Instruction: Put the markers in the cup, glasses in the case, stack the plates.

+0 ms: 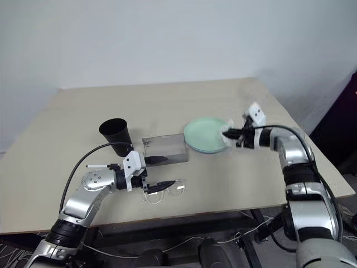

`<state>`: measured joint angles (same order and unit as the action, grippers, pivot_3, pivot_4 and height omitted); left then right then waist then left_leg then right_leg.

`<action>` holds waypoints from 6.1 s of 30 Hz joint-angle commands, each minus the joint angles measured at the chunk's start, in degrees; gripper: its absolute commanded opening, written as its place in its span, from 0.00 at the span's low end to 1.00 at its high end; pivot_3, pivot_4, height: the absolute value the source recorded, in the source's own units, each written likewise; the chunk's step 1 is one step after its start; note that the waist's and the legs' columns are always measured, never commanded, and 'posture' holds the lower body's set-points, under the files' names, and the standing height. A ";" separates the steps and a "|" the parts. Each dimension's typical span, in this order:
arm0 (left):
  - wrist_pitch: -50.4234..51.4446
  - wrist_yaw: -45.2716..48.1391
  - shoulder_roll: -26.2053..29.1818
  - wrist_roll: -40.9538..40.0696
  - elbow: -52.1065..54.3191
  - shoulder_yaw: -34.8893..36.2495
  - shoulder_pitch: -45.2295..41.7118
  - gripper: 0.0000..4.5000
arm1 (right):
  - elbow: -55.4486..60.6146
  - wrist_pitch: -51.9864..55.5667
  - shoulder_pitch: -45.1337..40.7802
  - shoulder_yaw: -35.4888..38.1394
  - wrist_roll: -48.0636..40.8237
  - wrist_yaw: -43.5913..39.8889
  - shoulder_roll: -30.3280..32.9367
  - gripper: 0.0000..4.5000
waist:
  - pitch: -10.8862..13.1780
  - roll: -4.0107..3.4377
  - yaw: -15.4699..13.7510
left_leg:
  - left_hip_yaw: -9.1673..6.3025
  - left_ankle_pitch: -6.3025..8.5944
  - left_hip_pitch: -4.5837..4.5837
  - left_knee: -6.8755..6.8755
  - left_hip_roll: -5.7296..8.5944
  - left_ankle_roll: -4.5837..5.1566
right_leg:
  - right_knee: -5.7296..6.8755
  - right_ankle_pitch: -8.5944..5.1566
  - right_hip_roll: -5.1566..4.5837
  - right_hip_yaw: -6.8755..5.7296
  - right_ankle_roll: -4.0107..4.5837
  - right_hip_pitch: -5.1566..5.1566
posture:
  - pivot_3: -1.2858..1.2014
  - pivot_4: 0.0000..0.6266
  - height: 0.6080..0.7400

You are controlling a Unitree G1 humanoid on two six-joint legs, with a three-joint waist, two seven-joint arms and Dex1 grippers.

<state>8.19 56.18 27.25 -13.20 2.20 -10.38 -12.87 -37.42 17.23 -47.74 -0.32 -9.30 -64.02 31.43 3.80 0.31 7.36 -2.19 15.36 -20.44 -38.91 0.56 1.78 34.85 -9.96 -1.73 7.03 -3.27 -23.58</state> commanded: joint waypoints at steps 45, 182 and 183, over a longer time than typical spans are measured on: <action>-0.56 29.31 5.01 7.77 -23.90 -12.56 -24.92 0.85 | 34.21 8.90 23.79 -3.43 -12.57 -4.67 -5.21 0.60 | 0.01 0.05 -0.25 | -0.07 0.03 -0.20 -0.01 0.06 0.04 | -0.01 0.00 -0.01 -0.02 -0.03 -0.11 | 0.52 0.00 0.97; -26.86 27.79 2.60 21.76 -51.24 -4.82 -40.95 0.01 | 36.81 7.35 24.39 -3.74 -15.35 5.10 -6.37 0.60 | 0.04 0.52 -1.63 | -0.07 0.14 -0.28 -0.26 0.07 0.18 | 0.00 0.10 -0.02 0.02 -0.29 -0.06 | 0.52 0.00 0.97; -25.14 29.53 4.53 20.60 -48.00 -4.27 -39.49 0.01 | 36.76 7.24 24.52 -3.83 -15.27 5.11 -6.34 0.60 | 0.04 0.52 -1.62 | -0.07 0.15 -0.29 -0.25 0.07 0.18 | 0.00 0.10 -0.02 0.02 -0.29 -0.07 | 0.52 0.00 0.97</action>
<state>-19.18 82.96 29.35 10.47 -51.35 -16.73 -52.39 -1.36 25.82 -22.13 -4.92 -24.58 -58.91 24.96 3.84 0.84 5.74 -2.26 15.51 -20.73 -39.16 0.62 1.96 34.84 -9.86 -1.75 7.05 -3.55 -23.65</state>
